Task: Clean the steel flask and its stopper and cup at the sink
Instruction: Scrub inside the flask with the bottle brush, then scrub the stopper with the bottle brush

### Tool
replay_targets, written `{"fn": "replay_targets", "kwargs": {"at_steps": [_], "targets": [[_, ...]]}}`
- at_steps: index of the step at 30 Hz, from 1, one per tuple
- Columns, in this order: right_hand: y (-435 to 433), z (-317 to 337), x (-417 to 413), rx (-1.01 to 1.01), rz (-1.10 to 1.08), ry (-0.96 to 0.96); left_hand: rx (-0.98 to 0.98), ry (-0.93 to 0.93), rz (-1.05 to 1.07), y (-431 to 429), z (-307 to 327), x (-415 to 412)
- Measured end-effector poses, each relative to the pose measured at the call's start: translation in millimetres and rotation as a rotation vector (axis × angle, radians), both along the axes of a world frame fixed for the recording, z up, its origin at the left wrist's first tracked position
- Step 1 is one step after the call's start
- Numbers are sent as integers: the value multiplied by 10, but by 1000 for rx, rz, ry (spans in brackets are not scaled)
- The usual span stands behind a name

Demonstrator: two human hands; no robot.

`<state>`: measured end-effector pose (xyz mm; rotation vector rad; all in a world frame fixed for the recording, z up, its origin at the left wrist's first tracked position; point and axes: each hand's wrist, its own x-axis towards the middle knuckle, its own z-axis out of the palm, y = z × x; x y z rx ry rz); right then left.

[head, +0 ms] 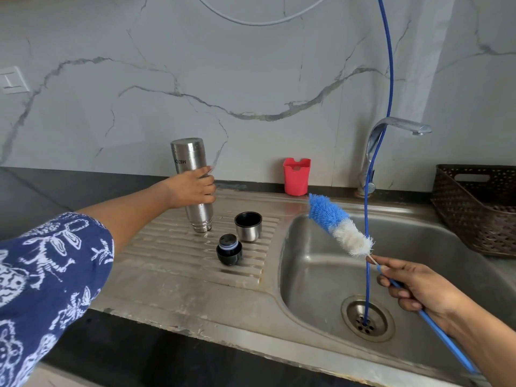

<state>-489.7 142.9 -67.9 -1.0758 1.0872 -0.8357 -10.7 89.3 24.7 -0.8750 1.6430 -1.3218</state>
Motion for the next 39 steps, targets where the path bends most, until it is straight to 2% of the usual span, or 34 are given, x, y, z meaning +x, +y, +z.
{"fn": "replay_targets", "kwargs": {"at_steps": [14,20,23,25,27,29,31,32,34,39], "targets": [[26,13,23,-6,6,2,22,-21,13,71,57,-88],[18,17,11,-7,10,7,26,114,-20,169,174,-139],[14,11,23,-4,5,6,11,189,27,246,287,-352],[18,11,22,-7,0,8,-21,330,51,316,371,-601],[28,12,21,-10,-2,10,29,674,96,337,423,-828],[37,10,21,-8,-5,10,215,1073,163,297,380,-1008],[47,13,12,-6,-9,6,422,1308,293,206,241,-1170],[48,18,4,-7,-14,3,492,1334,358,153,159,-1245],[45,25,-7,-10,-25,-3,555,1269,478,55,12,-1359],[24,17,-19,-15,-41,1,574,1118,616,-144,-157,-1425]]}}
